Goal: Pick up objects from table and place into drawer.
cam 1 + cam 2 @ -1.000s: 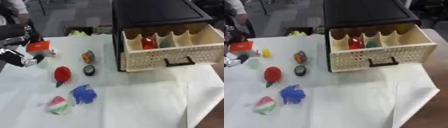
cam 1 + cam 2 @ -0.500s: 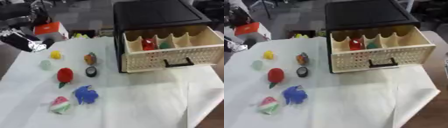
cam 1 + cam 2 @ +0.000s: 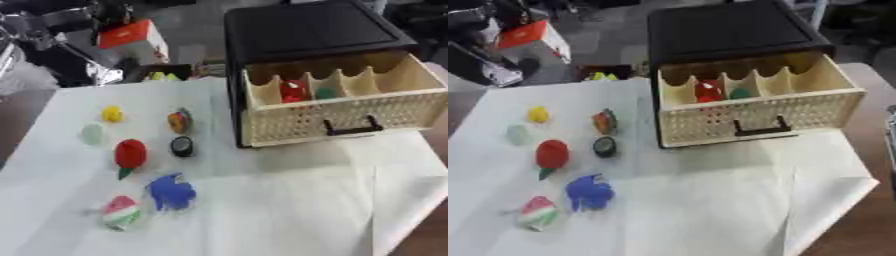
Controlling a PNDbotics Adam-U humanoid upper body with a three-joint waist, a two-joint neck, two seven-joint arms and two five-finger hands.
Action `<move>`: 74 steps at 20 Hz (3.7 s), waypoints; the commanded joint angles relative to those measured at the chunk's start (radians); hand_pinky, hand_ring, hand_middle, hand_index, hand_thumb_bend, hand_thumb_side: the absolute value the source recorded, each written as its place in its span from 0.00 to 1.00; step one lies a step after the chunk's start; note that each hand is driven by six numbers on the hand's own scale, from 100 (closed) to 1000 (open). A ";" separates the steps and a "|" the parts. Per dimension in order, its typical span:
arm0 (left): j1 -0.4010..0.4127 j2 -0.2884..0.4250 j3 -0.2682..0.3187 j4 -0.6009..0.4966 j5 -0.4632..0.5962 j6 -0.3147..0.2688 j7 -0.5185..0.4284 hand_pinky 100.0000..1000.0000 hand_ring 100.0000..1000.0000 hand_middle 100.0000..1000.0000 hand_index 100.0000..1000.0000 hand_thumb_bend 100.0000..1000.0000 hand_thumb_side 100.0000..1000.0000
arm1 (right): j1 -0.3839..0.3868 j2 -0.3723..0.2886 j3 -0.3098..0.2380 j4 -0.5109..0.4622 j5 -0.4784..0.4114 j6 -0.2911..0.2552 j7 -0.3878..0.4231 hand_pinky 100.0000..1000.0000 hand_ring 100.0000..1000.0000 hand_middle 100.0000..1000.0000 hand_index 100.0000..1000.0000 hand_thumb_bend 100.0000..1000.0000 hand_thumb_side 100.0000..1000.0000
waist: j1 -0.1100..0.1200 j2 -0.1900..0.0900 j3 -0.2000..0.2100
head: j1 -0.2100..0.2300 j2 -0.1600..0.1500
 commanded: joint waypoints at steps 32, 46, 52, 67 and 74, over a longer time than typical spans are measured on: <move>-0.156 -0.253 0.006 0.115 -0.010 0.174 0.123 0.16 0.25 0.14 0.35 0.00 0.17 | -0.070 0.019 0.022 -0.015 -0.026 0.009 0.029 0.22 0.49 0.47 0.78 0.00 0.63 | 0.041 0.001 -0.083 | 0.043 -0.045; -0.155 -0.284 -0.023 0.154 -0.024 0.185 0.146 0.17 0.25 0.14 0.36 0.00 0.17 | -0.078 0.027 0.023 -0.015 -0.029 0.015 0.034 0.22 0.49 0.47 0.78 0.00 0.61 | 0.061 0.005 -0.097 | 0.038 -0.052; -0.149 -0.293 -0.031 0.176 -0.058 0.181 0.155 0.17 0.25 0.15 0.37 0.00 0.17 | -0.079 0.029 0.023 -0.015 -0.030 0.015 0.036 0.22 0.49 0.47 0.78 0.00 0.60 | 0.066 0.006 -0.104 | 0.039 -0.054; -0.127 -0.302 -0.040 0.223 -0.132 0.144 0.156 0.32 0.42 0.35 0.62 0.00 0.16 | -0.081 0.032 0.018 -0.015 -0.025 0.019 0.034 0.22 0.48 0.46 0.78 0.00 0.59 | 0.070 0.011 -0.114 | 0.038 -0.055; -0.117 -0.307 -0.035 0.246 -0.173 0.143 0.174 0.33 0.44 0.38 0.65 0.00 0.18 | -0.084 0.034 0.017 -0.015 -0.024 0.019 0.032 0.22 0.48 0.46 0.78 0.00 0.59 | 0.071 0.013 -0.121 | 0.041 -0.057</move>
